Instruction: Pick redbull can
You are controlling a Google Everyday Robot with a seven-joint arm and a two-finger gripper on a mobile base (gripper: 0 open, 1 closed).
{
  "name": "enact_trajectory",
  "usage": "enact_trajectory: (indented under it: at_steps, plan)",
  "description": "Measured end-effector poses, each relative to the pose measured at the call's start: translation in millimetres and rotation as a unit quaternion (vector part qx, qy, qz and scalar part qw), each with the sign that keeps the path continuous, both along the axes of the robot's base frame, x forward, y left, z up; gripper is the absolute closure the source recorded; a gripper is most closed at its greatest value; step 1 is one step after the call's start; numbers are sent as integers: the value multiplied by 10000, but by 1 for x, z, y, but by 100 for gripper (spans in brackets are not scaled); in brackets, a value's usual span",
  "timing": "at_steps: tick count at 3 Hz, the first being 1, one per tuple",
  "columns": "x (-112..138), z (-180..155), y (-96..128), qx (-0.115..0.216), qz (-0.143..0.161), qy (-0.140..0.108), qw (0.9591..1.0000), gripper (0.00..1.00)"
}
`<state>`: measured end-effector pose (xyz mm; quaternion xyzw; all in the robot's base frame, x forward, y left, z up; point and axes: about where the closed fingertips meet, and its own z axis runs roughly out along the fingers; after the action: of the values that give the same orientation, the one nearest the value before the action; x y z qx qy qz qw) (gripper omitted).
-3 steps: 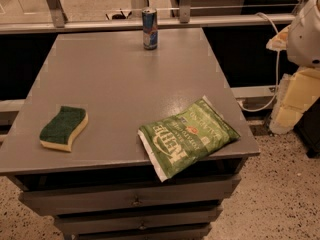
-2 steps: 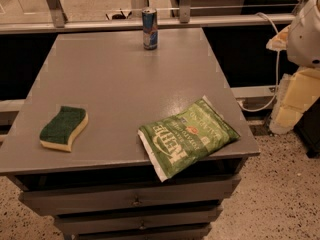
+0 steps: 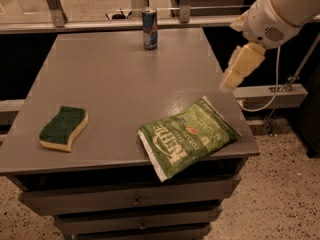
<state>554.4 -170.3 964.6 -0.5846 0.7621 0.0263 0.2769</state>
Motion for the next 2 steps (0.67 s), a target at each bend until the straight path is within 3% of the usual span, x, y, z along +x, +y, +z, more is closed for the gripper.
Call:
enact_trajectory:
  at_steps: [1, 2]
  plan:
    - [56, -11, 33, 672, 73, -248, 9974, 0]
    - [56, -10, 35, 724, 108, -256, 9970, 0]
